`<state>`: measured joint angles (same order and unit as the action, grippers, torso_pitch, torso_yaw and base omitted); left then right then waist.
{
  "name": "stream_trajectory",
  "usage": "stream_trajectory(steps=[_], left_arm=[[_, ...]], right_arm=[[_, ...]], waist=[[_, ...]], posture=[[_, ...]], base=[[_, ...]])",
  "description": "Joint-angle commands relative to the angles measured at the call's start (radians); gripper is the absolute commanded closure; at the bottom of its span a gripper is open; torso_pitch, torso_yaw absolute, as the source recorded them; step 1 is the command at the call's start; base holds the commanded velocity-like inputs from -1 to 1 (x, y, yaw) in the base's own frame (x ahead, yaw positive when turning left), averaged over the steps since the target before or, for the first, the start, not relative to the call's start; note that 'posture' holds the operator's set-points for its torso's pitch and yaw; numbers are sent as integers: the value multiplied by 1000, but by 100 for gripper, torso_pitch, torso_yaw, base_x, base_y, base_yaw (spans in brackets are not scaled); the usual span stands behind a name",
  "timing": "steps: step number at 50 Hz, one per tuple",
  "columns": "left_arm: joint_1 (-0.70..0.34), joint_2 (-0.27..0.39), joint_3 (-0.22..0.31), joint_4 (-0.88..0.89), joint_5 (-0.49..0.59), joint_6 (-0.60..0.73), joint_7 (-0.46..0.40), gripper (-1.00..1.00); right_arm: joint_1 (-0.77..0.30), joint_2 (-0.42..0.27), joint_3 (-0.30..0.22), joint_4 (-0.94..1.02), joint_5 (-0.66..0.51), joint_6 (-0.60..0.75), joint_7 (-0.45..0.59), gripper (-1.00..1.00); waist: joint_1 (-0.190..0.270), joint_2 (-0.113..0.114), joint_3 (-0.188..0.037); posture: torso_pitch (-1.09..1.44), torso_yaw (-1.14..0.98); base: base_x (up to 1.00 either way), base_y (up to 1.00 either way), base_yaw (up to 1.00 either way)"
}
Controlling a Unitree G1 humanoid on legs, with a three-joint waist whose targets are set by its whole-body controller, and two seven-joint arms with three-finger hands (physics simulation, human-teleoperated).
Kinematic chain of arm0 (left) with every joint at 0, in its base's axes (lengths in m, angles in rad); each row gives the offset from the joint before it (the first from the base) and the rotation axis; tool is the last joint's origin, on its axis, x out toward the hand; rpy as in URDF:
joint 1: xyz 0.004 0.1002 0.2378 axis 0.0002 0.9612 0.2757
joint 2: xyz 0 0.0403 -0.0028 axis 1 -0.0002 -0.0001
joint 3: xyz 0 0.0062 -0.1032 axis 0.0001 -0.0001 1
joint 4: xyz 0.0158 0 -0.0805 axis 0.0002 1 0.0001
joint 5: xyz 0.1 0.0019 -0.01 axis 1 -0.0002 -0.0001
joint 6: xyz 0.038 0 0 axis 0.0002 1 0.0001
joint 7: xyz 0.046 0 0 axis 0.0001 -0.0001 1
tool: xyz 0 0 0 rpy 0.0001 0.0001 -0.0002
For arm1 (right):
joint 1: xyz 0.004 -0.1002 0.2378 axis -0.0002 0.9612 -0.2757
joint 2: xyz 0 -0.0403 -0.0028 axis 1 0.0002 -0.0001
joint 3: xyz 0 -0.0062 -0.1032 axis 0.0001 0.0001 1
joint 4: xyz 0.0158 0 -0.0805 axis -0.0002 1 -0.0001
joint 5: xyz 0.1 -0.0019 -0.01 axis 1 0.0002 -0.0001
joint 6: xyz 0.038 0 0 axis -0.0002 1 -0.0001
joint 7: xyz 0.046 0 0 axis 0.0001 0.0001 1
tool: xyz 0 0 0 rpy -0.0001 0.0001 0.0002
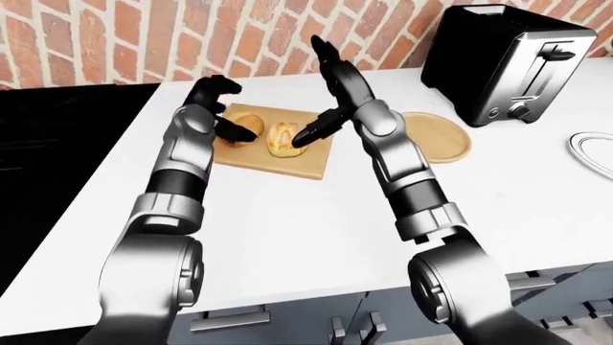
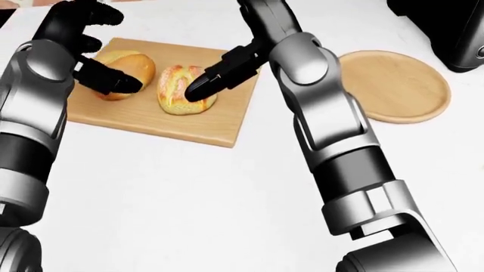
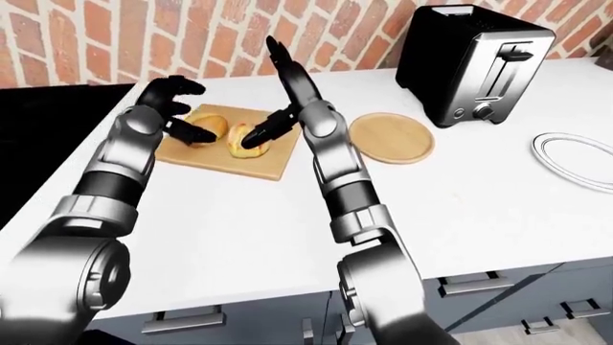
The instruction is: Place all breads on the cutting board.
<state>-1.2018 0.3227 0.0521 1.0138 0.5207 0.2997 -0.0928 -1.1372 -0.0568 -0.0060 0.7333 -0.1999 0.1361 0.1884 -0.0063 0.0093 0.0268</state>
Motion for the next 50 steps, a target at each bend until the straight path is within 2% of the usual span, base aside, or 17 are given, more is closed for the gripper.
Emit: stream_trajectory(steps=[1,2,11,21,23,25,32,33,39,45,50], left_arm=[[-49,13,4,-51,11,-17,10,-95],[-52,13,4,-49,12,-18,9,-100],[-64,45,12,-177,27,55,-63,-100],[55,103,39,-649,102,254,-293,-95],[77,112,46,-729,118,284,-334,-95],[99,122,55,-804,132,313,-376,-95],[165,184,108,-1036,155,412,-503,-96],[189,196,116,-1091,158,432,-530,-98],[276,259,168,-1287,165,513,-636,-100],[374,315,229,-1472,149,603,-711,-100],[440,344,281,-1536,110,633,-710,-100]], right_arm=[[-42,-8,-7,-43,2,-26,-7,-100],[-42,-8,-7,-47,3,-23,-6,-100],[-62,-32,-21,-100,12,30,7,-100],[-53,-118,-49,-308,31,201,53,-100],[-35,-149,-41,-362,-4,231,57,-100],[-25,-163,-61,-433,8,282,75,-100],[42,-226,-87,-624,-4,415,122,-100],[77,-247,-66,-677,-29,454,156,-100],[175,-280,-96,-877,-67,556,239,-100],[269,-334,-152,-992,-71,574,280,-100],[319,-384,-213,-1079,-48,620,301,-100]], waist=[[-1,5,-36],[-1,5,-36],[-1,4,-32],[0,2,-20],[1,0,-17],[3,-1,-14],[4,-5,-8],[4,-5,-8],[6,-7,-2],[6,-6,2],[8,-7,2]], posture=[[0,0],[0,0],[0,0],[0,0],[0,0],[0,0],[0,0],[0,0],[0,0],[0,0],[0,0]], base=[[0,0,0],[0,0,0],[0,0,0],[0,0,0],[0,0,0],[0,0,0],[0,0,0],[0,0,0],[0,0,0],[0,0,0],[0,0,0]])
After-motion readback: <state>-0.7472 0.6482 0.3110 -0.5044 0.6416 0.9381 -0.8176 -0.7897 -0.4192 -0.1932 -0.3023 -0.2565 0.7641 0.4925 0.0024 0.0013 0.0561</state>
